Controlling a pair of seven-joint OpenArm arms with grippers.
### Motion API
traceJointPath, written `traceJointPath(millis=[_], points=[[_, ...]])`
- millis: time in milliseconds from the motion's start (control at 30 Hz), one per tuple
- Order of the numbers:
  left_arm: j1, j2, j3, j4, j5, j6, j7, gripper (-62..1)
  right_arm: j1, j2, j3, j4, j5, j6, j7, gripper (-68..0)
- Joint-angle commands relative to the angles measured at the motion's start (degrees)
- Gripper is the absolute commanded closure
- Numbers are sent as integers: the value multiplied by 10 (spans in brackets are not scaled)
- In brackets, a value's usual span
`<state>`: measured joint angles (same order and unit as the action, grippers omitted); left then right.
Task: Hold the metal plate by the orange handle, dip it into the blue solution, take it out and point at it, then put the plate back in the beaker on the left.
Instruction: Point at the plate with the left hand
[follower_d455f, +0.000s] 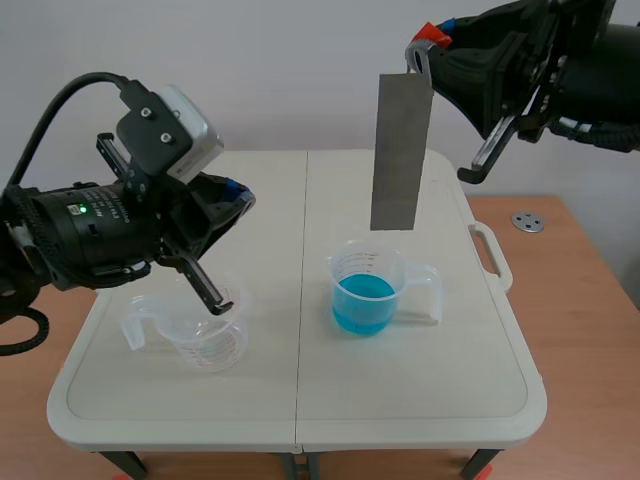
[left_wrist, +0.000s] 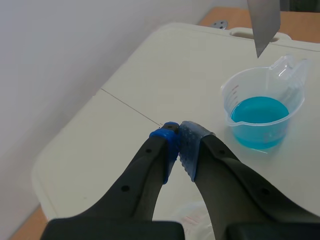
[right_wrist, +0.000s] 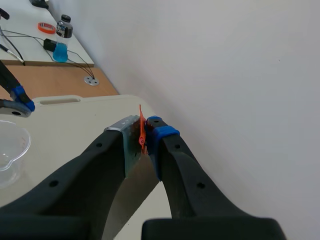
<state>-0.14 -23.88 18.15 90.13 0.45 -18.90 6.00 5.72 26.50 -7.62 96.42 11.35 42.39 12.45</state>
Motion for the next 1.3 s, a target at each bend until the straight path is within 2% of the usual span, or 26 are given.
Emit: traceJointPath(millis=[0, 67, 300, 433, 700, 1267], points=[[-12, 11, 5, -5, -1, 9, -5, -18, 11, 5, 2, 7, 6, 3, 10, -13], [-27, 24, 19, -23, 12, 18, -5, -18, 11, 5, 2, 7, 6, 3, 10, -13], [-67, 62, 56, -70, 37, 18, -5, -18, 11, 5, 2, 7, 6, 3, 10, -13], [-82, 75, 75, -85, 37, 18, -5, -18, 11, 5, 2, 7, 7, 3, 10, -13], [-104, 97, 90, -115, 62, 18, -5, -18, 11, 5, 2, 7, 7, 3, 10, -13], [-105, 102, 90, -116, 67, 18, -3, -18, 11, 5, 2, 7, 7, 3, 11, -13]])
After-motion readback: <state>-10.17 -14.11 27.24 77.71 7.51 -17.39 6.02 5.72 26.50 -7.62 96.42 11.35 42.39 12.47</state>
